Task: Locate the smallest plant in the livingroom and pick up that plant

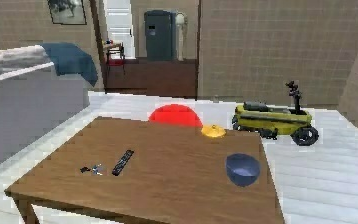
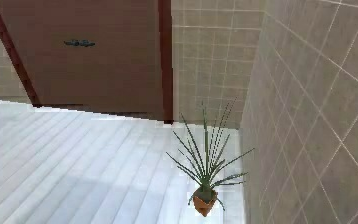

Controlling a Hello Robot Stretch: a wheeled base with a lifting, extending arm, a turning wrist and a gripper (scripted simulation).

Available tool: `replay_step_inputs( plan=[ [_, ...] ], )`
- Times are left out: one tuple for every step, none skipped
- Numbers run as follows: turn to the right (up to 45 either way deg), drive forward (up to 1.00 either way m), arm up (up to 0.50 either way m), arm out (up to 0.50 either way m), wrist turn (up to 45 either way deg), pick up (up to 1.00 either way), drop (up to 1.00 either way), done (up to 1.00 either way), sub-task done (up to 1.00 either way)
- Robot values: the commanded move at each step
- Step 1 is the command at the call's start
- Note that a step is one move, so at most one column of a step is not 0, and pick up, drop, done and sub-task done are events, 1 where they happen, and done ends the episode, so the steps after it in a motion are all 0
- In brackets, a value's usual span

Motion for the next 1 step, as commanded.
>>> replay_step_inputs(
  plan=[
    [45.0,0.0,0.0,0.0,0.0,0.0,0.0,0.0,0.0]
  ],
)
